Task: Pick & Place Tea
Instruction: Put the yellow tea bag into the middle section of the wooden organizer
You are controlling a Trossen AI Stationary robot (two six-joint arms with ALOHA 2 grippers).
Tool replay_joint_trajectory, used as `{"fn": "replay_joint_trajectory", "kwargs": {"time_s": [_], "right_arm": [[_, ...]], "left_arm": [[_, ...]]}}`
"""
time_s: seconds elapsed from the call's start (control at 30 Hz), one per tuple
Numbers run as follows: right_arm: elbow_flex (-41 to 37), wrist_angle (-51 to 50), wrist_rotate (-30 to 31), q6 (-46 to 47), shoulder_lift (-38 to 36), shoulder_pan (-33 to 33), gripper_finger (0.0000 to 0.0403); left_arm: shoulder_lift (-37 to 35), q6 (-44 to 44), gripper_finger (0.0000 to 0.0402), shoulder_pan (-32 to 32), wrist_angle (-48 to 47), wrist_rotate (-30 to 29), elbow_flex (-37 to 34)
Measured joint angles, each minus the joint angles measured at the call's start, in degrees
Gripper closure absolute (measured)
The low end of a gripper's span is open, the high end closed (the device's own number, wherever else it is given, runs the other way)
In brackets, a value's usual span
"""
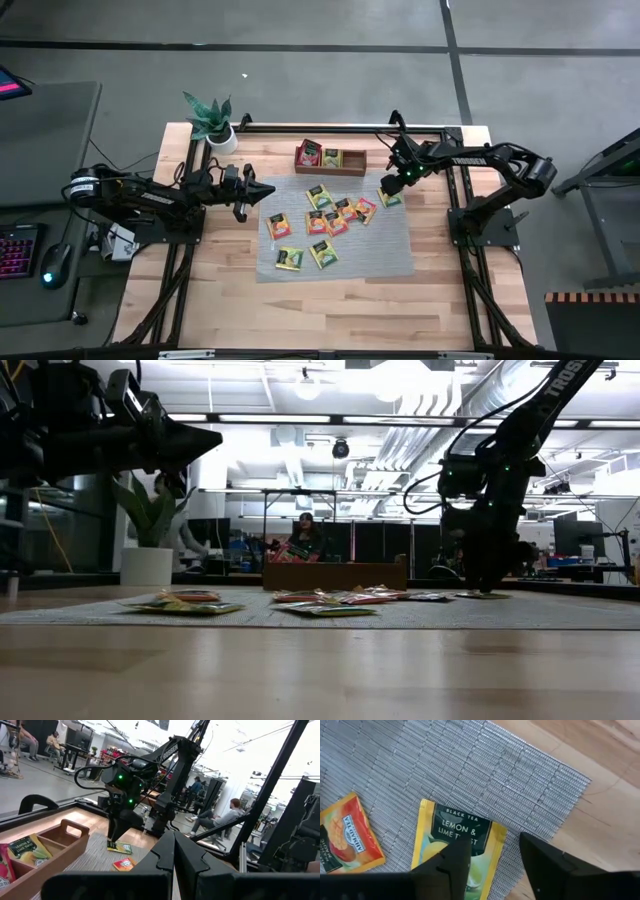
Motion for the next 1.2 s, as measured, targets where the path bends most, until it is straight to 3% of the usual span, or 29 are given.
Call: {"fn": "replay_joint_trajectory", "kwargs": {"time_s": [0.5, 0.83, 1.2], "right_arm": [[0.0, -0.2, -0.4, -0.3, 0.1, 0.0, 0.0397], [0.4, -0.7, -2.7, -0.8, -0.8, 0.0, 0.0402], [5.5, -2.7, -2.3, -0.4, -11.3, 0.1, 0.0402]], "left_arm": [[0.0, 0.0, 0.0402, 0.0, -1.2, -0.1, 0.0], [0.0, 0.0, 0.0402, 0.0, -1.4, -0.1, 0.0], [0.0, 0.0, 0.0402, 0.0, -1.4, -0.2, 0.0]]}}
